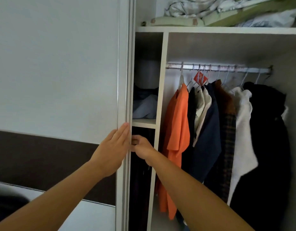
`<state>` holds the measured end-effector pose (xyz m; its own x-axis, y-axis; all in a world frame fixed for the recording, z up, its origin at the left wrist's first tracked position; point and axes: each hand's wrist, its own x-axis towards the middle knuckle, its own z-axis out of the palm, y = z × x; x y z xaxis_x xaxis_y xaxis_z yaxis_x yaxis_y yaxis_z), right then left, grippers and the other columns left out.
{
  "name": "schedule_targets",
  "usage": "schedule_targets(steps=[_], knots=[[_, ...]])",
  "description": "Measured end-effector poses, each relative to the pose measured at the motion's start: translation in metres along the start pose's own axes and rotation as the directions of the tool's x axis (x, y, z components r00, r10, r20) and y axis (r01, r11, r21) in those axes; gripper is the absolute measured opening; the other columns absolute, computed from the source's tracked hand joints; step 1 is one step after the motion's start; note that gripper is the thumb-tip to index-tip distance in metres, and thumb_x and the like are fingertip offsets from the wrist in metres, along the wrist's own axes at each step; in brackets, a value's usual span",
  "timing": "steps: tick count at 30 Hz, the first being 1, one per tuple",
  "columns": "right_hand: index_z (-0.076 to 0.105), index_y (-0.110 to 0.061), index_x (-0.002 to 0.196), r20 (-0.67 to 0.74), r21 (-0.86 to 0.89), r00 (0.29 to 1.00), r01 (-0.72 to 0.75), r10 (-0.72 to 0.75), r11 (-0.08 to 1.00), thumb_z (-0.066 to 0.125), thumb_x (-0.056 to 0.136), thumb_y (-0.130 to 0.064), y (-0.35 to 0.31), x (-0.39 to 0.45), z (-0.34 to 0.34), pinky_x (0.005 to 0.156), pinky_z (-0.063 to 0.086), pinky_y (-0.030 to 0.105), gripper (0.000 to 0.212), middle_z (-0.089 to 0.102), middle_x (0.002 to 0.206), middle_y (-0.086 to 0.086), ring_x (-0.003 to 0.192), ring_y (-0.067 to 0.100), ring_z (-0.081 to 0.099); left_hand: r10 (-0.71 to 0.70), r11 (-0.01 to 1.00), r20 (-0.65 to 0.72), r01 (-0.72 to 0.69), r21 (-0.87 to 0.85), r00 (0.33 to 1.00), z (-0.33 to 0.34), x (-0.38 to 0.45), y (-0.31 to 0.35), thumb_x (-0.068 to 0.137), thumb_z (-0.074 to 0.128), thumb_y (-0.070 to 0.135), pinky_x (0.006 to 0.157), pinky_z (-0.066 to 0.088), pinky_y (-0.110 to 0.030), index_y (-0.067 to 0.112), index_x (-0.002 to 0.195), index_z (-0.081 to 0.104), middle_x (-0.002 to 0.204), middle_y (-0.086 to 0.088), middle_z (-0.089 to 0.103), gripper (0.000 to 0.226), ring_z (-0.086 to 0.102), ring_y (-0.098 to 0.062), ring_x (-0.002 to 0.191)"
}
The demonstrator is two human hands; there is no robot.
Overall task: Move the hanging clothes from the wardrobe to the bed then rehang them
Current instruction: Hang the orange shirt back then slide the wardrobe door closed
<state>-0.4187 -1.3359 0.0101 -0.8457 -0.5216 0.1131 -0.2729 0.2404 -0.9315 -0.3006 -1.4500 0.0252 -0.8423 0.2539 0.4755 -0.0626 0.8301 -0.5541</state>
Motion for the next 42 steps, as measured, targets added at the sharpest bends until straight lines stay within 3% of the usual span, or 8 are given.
schedule_targets(steps=[13,18,22,26,30,33,38,42], knots=[[0.038,-0.025,0.147,0.325,0.260,0.944,-0.155,0.065,0.953,0.061,0.095,-0.016,0.012,0.015,-0.015,0.112,0.031,0.057,0.058,0.047,0.141,-0.005,0.138,0.020,0.037,-0.003,1.000,-0.016,0.002,0.000,1.000,0.006,-0.004,0.006,0.092,0.040,0.015,0.121,0.009,-0.052,-0.007,0.145,-0.010,0.155,-0.030,-0.017,0.077,-0.015,-0.042,0.145],[0.042,-0.029,0.144,0.255,0.222,0.964,-0.131,0.072,0.966,0.060,0.095,-0.020,0.018,0.015,-0.013,0.112,0.032,0.056,0.053,0.044,0.144,-0.002,0.137,0.020,0.037,-0.093,0.979,-0.079,0.077,-0.187,0.992,0.009,0.004,0.011,0.072,0.042,0.007,0.108,0.039,-0.055,-0.007,0.145,0.033,0.157,-0.029,0.014,0.075,0.019,-0.052,0.142],[0.038,-0.030,0.148,0.233,0.206,0.970,-0.125,0.075,0.971,0.059,0.095,-0.021,0.019,0.013,-0.013,0.110,0.037,0.051,0.058,0.041,0.150,-0.003,0.137,0.021,0.038,-0.152,0.908,0.014,0.145,-0.393,0.988,0.009,0.010,0.025,0.071,0.069,0.004,0.100,0.049,-0.047,0.002,0.151,0.006,0.159,-0.022,0.000,0.103,0.023,-0.056,0.138],[0.037,-0.026,0.148,0.167,0.137,0.984,-0.079,0.055,0.987,0.055,0.098,-0.012,0.017,0.009,-0.010,0.101,0.044,0.034,0.055,0.050,0.141,-0.002,0.120,0.013,0.050,-0.220,0.772,0.001,0.174,-0.612,0.976,0.009,0.008,0.025,0.083,0.053,-0.007,0.103,0.047,-0.034,0.014,0.153,-0.012,0.162,-0.001,-0.015,0.098,-0.002,-0.040,0.148],[0.041,-0.021,0.146,0.136,0.163,0.990,-0.055,0.032,0.985,0.054,0.098,-0.006,0.018,0.004,-0.008,0.095,0.046,0.028,0.052,0.056,0.128,-0.003,0.110,0.010,0.054,-0.218,0.770,-0.040,0.147,-0.622,0.975,0.009,0.007,0.023,0.084,0.052,-0.010,0.116,0.027,-0.039,0.019,0.152,-0.011,0.163,-0.004,-0.006,0.097,0.003,-0.038,0.149],[0.034,-0.022,0.151,0.136,0.118,0.990,-0.038,0.022,0.992,0.061,0.094,-0.009,0.019,0.001,-0.008,0.104,0.044,0.032,0.064,0.048,0.144,-0.001,0.125,0.013,0.049,-0.224,0.755,-0.010,0.167,-0.634,0.975,0.003,0.010,0.025,0.082,0.053,-0.012,0.119,0.022,-0.042,0.018,0.154,0.003,0.163,-0.008,0.002,0.092,0.005,-0.038,0.148],[0.028,-0.027,0.152,0.130,-0.116,0.991,0.059,-0.044,0.991,0.077,0.077,-0.019,0.020,-0.007,-0.004,0.112,0.039,0.042,0.090,0.041,0.151,-0.003,0.139,0.018,0.038,-0.208,0.788,-0.032,0.148,-0.598,0.978,0.000,0.012,0.032,0.076,0.064,-0.011,0.112,0.035,-0.051,0.013,0.152,0.026,0.158,-0.015,0.020,0.088,0.020,-0.040,0.143],[0.036,-0.021,0.147,0.098,-0.225,0.985,0.158,-0.139,0.961,0.076,0.078,-0.019,0.022,-0.019,-0.007,0.106,0.046,0.042,0.080,0.051,0.141,0.001,0.130,0.019,0.048,-0.154,0.807,-0.098,0.068,-0.587,0.983,0.003,0.013,0.036,0.065,0.066,-0.017,0.099,0.049,-0.050,0.009,0.143,0.041,0.145,-0.017,0.038,0.086,0.036,-0.041,0.132]])
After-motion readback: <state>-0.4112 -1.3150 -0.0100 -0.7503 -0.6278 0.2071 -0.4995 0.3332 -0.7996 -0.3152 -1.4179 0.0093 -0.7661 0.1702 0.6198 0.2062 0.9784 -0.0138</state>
